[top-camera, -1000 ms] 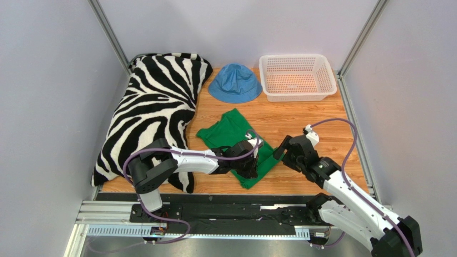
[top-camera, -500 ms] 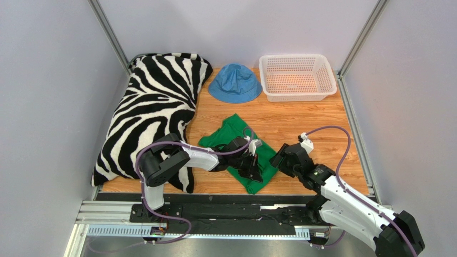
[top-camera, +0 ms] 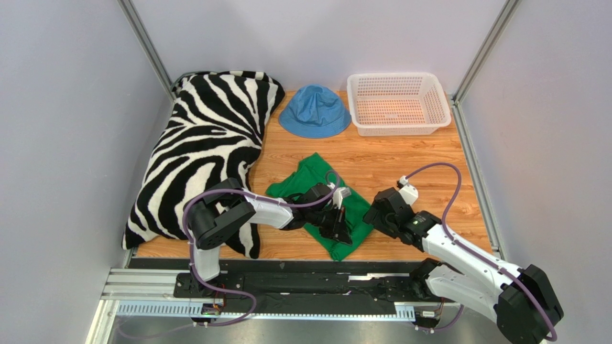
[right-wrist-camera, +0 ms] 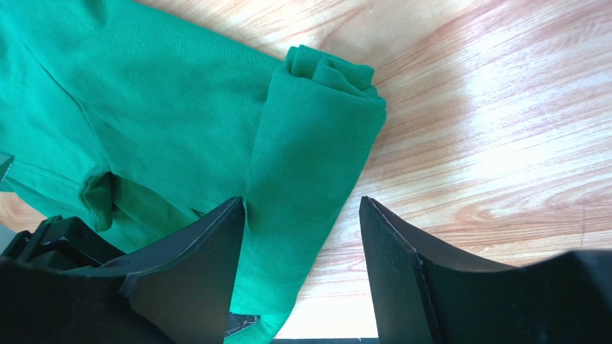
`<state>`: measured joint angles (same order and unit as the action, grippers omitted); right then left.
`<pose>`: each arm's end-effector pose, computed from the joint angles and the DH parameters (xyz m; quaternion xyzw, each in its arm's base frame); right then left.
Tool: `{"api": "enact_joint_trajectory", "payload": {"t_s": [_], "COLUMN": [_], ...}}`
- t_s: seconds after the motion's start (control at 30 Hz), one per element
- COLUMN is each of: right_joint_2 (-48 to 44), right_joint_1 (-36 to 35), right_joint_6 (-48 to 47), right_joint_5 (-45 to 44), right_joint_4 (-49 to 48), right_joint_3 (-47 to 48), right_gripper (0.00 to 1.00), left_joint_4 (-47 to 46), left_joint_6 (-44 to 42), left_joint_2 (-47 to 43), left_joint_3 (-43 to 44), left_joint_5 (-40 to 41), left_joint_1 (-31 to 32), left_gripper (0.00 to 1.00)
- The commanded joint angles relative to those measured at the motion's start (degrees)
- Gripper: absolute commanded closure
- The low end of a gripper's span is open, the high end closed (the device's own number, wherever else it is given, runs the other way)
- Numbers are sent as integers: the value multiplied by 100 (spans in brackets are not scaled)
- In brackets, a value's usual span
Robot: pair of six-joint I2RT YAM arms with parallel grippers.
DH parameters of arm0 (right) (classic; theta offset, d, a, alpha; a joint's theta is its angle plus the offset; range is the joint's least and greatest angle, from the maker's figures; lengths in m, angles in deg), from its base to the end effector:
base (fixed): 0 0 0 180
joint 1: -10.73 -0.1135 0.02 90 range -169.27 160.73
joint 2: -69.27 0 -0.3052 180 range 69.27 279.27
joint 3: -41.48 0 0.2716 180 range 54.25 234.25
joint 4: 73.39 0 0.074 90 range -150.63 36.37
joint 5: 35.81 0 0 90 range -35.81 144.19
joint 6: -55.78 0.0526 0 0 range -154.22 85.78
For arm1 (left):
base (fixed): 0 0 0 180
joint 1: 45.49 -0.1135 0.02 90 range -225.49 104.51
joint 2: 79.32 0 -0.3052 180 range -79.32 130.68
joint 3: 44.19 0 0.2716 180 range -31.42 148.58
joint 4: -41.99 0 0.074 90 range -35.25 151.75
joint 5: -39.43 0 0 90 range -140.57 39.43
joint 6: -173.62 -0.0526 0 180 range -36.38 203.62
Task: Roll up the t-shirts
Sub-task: Roll the arm.
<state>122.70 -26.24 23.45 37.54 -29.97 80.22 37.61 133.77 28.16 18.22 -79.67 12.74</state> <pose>0.1422 0.0882 0.1841 0.2101 0.9288 0.1055 0.2866 0.1859 -0.3488 0.1341 0.1665 0.8701 -0.4610 0.0511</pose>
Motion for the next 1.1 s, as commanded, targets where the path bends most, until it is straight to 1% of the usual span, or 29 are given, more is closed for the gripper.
{"api": "enact_joint_trajectory", "payload": {"t_s": [0.0, 0.1, 0.17, 0.2, 0.23, 0.3, 0.33, 0.37, 0.4, 0.47, 0.5, 0.53, 0.57, 0.6, 0.67, 0.7, 0.73, 0.8, 0.83, 0.87, 0.9, 0.93, 0.97, 1.0, 1.03, 1.07], "right_joint_2": [27, 412, 860, 1010, 1159, 1608, 1757, 1985, 2100, 2320, 2365, 2426, 2557, 2619, 2777, 2917, 2971, 3129, 3173, 3313, 3366, 3445, 3481, 3516, 3586, 3622], "right_joint_1": [-21, -21, -21, -21, -21, -21, -21, -21, -21, -21, -21, -12, -12, -12, -12, -21, -12, -21, -21, -12, -3, -12, -12, -12, -12, -3], "right_joint_6": [51, -9, -98, -202, -230, -282, -291, -309, -318, -309, -300, -300, -300, -291, -291, -291, -291, -300, -309, -318, -309, -318, -326, -335, -344, -362], "right_joint_5": [-138, -85, -67, -76, -76, -102, -120, -146, -216, -278, -287, -278, -243, -234, -216, -208, -208, -217, -199, -121, -85, -59, -6, 21, 38, 56], "right_joint_4": [-50, -261, -262, -218, -61, 133, 369, 493, 616, 941, 1055, 1109, 1135, 1223, 1294, 1372, 1425, 1496, 1505, 1557, 1584, 1584, 1584, 1584, 1593, 1601], "right_joint_3": [75, 179, 346, 468, 696, 969, 1197, 1295, 1383, 1559, 1612, 1682, 1726, 1779, 1936, 1972, 2034, 2148, 2183, 2279, 2341, 2359, 2377, 2412, 2429, 2456], "right_gripper": [36, 40, 46, 52, 66, 81, 95, 97, 100, 100, 100, 100, 100, 100, 100, 100, 100, 100, 100, 100, 100, 100, 100, 100, 100, 100], "left_joint_4": [379, 484, 519, 537, 554, 581, 607, 616, 599, 668, 791, 853, 949, 1211, 1459, 1686, 1862, 2205, 2285, 2547, 2750, 2856, 3066, 3173, 3304, 3471], "left_joint_6": [-93, -198, -269, -312, -330, -400, -444, -480, -567, -673, -804, -901, -989, -1155, -1392, -1472, -1569, -1841, -1894, -2121, -2219, -2325, -2526, -2597, -2659, -2781], "left_joint_2": [150, 80, 54, 36, 27, -17, -34, -104, -148, -393, -499, -631, -910, -1087, -1536, -1668, -1921, -2108, -2178, -2109, -2048, -1882, -1767, -1635, -1338, -1187], "left_joint_3": [-113, -104, -104, -104, -96, -87, -78, -69, -78, -113, -122, -131, -131, -131, -105, -52, -17, 124, 176, 473, 580, 694, 956, 1116, 1256, 1545], "left_joint_5": [36, 80, 106, 107, 133, 142, 142, 124, 124, 238, 317, 474, 624, 825, 1405, 1886, 2143, 2758, 3239, 3932, 4530, 4849, 5157, 5682, 5949, 6212], "left_joint_1": [30, 30, 30, 30, 30, 30, 30, 30, 38, 39, 47, 56, 82, 143, 240, 293, 485, 749, 959, 1283, 1452, 1610, 1942, 2076, 2199, 2462], "left_gripper": [100, 100, 100, 100, 100, 100, 100, 100, 95, 82, 71, 67, 53, 50, 48, 47, 47, 46, 46, 46, 46, 45, 45, 44, 44, 44]}}
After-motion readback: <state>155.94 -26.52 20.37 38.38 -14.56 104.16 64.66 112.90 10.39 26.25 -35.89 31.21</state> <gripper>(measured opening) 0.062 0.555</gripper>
